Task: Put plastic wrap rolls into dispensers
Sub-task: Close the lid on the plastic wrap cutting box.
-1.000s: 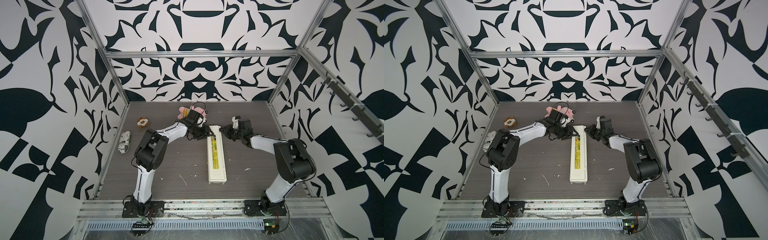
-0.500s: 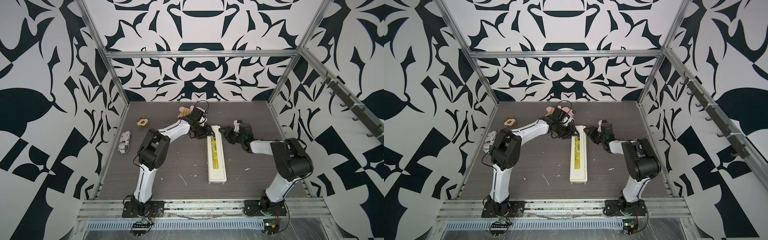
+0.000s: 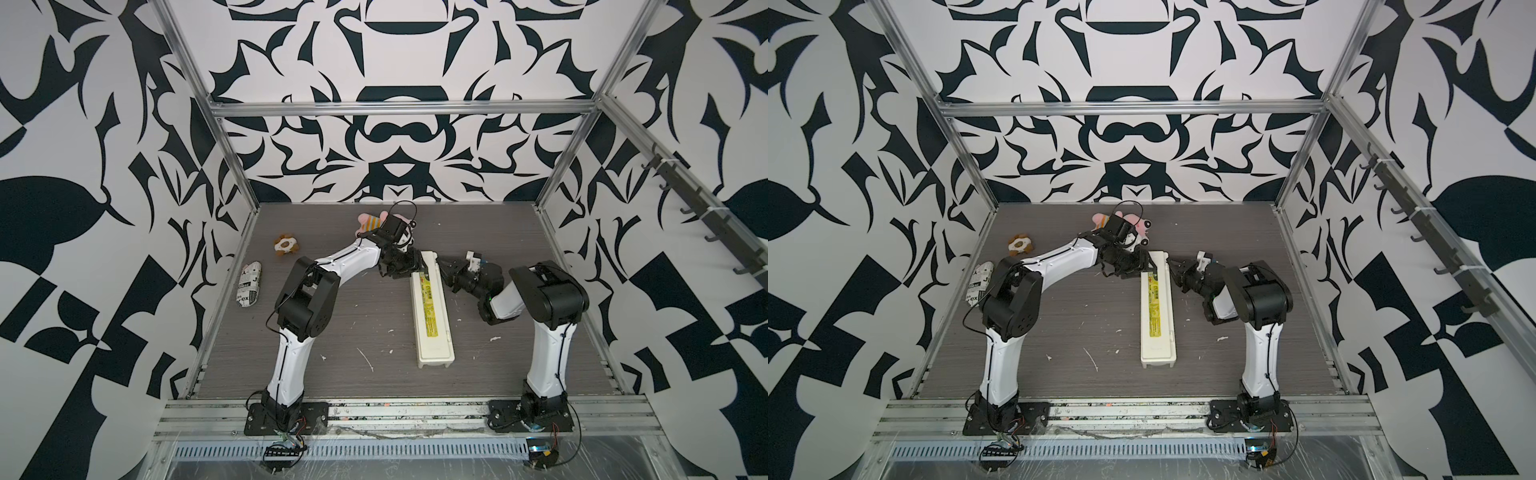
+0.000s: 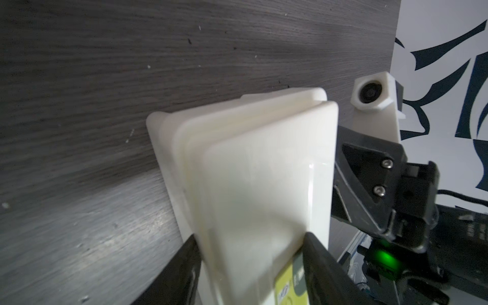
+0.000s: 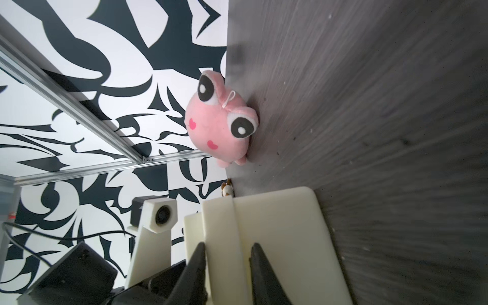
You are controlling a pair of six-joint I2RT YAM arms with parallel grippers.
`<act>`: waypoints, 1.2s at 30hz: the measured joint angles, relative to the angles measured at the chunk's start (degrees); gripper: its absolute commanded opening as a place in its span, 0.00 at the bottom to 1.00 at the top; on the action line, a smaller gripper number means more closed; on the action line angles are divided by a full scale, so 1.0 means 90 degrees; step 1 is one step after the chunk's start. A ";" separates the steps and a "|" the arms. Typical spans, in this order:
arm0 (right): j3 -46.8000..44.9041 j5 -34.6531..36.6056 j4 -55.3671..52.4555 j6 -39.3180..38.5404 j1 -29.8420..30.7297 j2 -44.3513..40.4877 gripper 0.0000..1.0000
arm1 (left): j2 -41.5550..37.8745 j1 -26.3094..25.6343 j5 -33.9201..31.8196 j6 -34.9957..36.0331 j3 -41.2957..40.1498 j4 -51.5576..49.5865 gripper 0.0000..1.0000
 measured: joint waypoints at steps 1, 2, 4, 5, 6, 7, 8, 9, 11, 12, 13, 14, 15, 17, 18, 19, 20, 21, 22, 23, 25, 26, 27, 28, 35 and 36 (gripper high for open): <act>-0.0007 0.0000 -0.0053 0.0034 0.0000 -0.0010 0.38 | 0.0024 -0.0007 -0.0022 0.0000 0.0053 -0.0063 0.61; -0.0010 0.0000 -0.0121 0.0029 0.0000 -0.0036 0.39 | 0.0046 -0.0012 -0.0034 0.0000 0.0100 -0.0117 0.61; -0.0010 0.0000 -0.0442 -0.0032 0.0002 -0.0192 0.40 | 0.0109 -0.0012 -0.0046 0.0005 0.0221 -0.0260 0.60; -0.0010 -0.0002 -0.0646 -0.0083 0.0002 -0.0291 0.40 | 0.0131 -0.0012 -0.0049 0.0005 0.0265 -0.0311 0.60; -0.0002 0.0002 -0.0979 -0.0219 0.0002 -0.0449 0.40 | 0.0146 -0.0012 -0.0051 0.0007 0.0294 -0.0350 0.59; 0.0024 0.0005 -0.1355 -0.0386 0.0007 -0.0631 0.39 | 0.0151 -0.0012 -0.0061 0.0007 0.0306 -0.0376 0.59; 0.0083 0.0007 -0.1790 -0.0605 0.0022 -0.0835 0.37 | 0.0151 -0.0015 -0.0070 0.0012 0.0306 -0.0386 0.58; 0.0175 0.0012 -0.2324 -0.0908 0.0046 -0.1069 0.34 | 0.0151 -0.0019 -0.0087 0.0015 0.0304 -0.0389 0.58; 0.0406 0.0170 -0.3735 -0.1702 0.0117 -0.1596 0.32 | 0.0136 -0.0019 -0.0090 0.0007 0.0231 -0.0338 0.57; 0.0595 0.0338 -0.4481 -0.2137 0.0170 -0.1819 0.32 | 0.0131 -0.0019 -0.0087 0.0002 0.0165 -0.0277 0.58; 0.0797 0.0505 -0.5144 -0.2523 0.0221 -0.1996 0.32 | 0.0131 -0.0019 -0.0080 0.0000 0.0117 -0.0216 0.58; 0.0913 0.0607 -0.5564 -0.2781 0.0257 -0.2103 0.32 | 0.0131 -0.0019 -0.0073 0.0000 0.0097 -0.0182 0.59; 0.1015 0.0685 -0.5969 -0.3053 0.0291 -0.2229 0.32 | 0.0129 -0.0019 -0.0058 0.0000 0.0087 -0.0163 0.60; 0.1105 0.0772 -0.6608 -0.3432 0.0347 -0.2455 0.32 | 0.0061 -0.0019 -0.0061 0.0000 0.0083 -0.0129 0.62; 0.1117 0.0801 -0.6849 -0.3602 0.0372 -0.2557 0.32 | 0.0046 -0.0019 -0.0066 0.0000 0.0083 -0.0126 0.64; 0.1161 0.0828 -0.7140 -0.3767 0.0396 -0.2659 0.32 | 0.0022 -0.0019 -0.0063 -0.0002 0.0078 -0.0119 0.66; 0.1214 0.0860 -0.7395 -0.3910 0.0418 -0.2739 0.32 | -0.0002 -0.0019 -0.0061 -0.0017 0.0056 -0.0100 0.67; 0.1270 0.0896 -0.7669 -0.4058 0.0444 -0.2820 0.32 | -0.0036 -0.0024 -0.0068 -0.0032 0.0017 -0.0066 0.69; 0.1333 0.0937 -0.7946 -0.4209 0.0469 -0.2907 0.32 | -0.0068 -0.0039 -0.0068 -0.0063 -0.0019 -0.0032 0.71; 0.1384 0.0971 -0.8189 -0.4320 0.0493 -0.2975 0.33 | -0.0102 -0.0049 -0.0078 -0.0102 -0.0063 0.0000 0.72; 0.1486 0.0996 -0.8709 -0.4556 0.0561 -0.3143 0.36 | -0.0202 -0.0063 -0.0083 -0.0165 -0.0165 0.0012 0.74; 0.1540 0.0981 -0.8913 -0.4660 0.0605 -0.3220 0.37 | -0.0238 -0.0080 -0.0119 -0.0197 -0.0204 -0.0002 0.75; 0.1622 0.0947 -0.9122 -0.4775 0.0682 -0.3298 0.40 | -0.0284 -0.0095 -0.0138 -0.0209 -0.0236 -0.0036 0.76; 0.1732 0.0954 -0.9360 -0.4898 0.0801 -0.3376 0.42 | -0.0345 -0.0112 -0.0165 -0.0219 -0.0296 -0.0034 0.76; 0.2941 0.1897 -1.0994 -0.5659 0.1717 -0.3541 0.58 | -0.1695 0.0175 -0.0240 -0.0512 -0.1642 0.0335 0.78; 0.3118 0.2096 -1.1227 -0.5714 0.1853 -0.3531 0.62 | -0.1974 0.0301 -0.0240 -0.0566 -0.1870 0.0437 0.78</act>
